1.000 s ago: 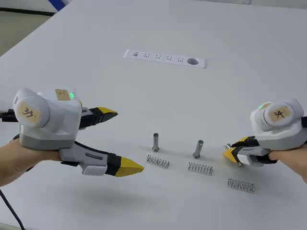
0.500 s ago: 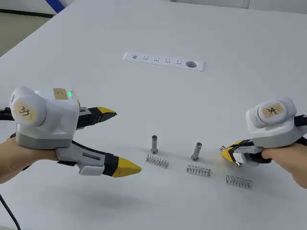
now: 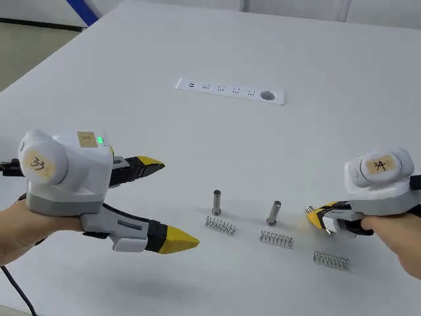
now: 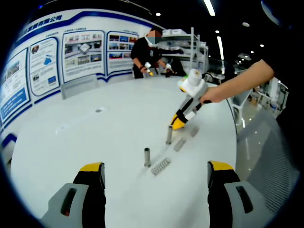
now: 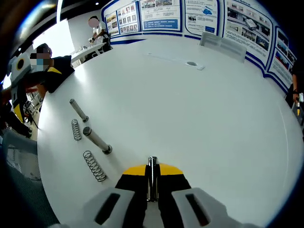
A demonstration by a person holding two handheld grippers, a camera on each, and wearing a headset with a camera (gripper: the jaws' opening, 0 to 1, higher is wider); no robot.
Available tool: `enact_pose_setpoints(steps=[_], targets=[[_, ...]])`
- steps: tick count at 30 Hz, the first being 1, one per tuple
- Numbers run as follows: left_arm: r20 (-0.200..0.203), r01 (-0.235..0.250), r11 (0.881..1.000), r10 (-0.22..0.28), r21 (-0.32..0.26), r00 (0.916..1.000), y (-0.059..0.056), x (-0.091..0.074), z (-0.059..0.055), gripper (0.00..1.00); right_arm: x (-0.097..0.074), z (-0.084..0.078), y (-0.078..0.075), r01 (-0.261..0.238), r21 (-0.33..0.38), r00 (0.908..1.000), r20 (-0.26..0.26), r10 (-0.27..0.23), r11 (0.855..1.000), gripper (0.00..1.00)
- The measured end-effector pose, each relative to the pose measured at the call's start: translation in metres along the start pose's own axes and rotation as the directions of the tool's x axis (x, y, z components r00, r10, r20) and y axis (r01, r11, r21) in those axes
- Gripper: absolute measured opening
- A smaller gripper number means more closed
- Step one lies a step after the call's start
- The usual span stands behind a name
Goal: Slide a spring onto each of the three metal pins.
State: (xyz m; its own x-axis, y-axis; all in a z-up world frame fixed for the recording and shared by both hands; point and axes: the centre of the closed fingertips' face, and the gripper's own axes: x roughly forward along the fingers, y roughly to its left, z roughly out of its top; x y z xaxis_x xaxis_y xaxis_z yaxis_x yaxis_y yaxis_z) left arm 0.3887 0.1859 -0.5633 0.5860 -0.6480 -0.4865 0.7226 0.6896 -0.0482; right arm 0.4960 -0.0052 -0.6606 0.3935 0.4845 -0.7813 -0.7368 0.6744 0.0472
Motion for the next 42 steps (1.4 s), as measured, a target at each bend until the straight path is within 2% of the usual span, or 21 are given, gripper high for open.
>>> enact_pose_setpoints(steps=[9, 12, 21, 24, 29, 33, 38, 42], targets=[[0.005, -0.006, 1.0, 0.006, 0.002, 1.0, -0.004, -0.001, 0.002, 0.91, -0.011, 0.002, -0.004, 0.001, 0.029, 0.9969, 0.079, -0.004, 1.0, 0.07], [0.005, -0.004, 1.0, 0.004, 0.002, 1.0, -0.007, -0.001, 0.002, 0.91, -0.017, 0.006, -0.003, -0.011, 0.057, 0.9905, 0.138, 0.003, 0.998, 0.07], [0.01, 0.003, 1.0, -0.003, 0.008, 0.9999, -0.013, -0.001, 0.005, 0.91, -0.031, 0.006, -0.002, 0.002, 0.027, 0.9805, 0.197, -0.007, 1.0, 0.07], [0.009, 0.001, 1.0, -0.001, 0.012, 1.0, -0.013, -0.002, 0.005, 0.91, -0.035, 0.011, -0.002, 0.005, 0.018, 0.9722, 0.234, -0.009, 1.0, 0.07], [0.008, 0.0, 1.0, 0.0, 0.012, 1.0, -0.014, -0.004, 0.006, 0.91, -0.038, 0.009, 0.002, 0.014, 0.012, 0.9709, 0.239, -0.016, 1.0, 0.07], [0.052, -0.009, 1.0, 0.009, -0.008, 0.9986, -0.015, -0.008, 0.016, 0.91, -0.043, 0.007, 0.005, 0.017, 0.007, 0.9644, 0.264, -0.018, 1.0, 0.07], [0.056, -0.019, 1.0, 0.019, -0.007, 0.9982, -0.012, -0.01, 0.019, 0.91, -0.048, 0.003, 0.0, 0.03, -0.008, 0.9586, 0.283, -0.027, 1.0, 0.08], [0.053, -0.023, 1.0, 0.023, -0.004, 0.9983, -0.012, -0.012, 0.019, 0.91, -0.051, 0.001, -0.001, 0.034, -0.016, 0.947, 0.32, -0.027, 0.999, 0.08]])
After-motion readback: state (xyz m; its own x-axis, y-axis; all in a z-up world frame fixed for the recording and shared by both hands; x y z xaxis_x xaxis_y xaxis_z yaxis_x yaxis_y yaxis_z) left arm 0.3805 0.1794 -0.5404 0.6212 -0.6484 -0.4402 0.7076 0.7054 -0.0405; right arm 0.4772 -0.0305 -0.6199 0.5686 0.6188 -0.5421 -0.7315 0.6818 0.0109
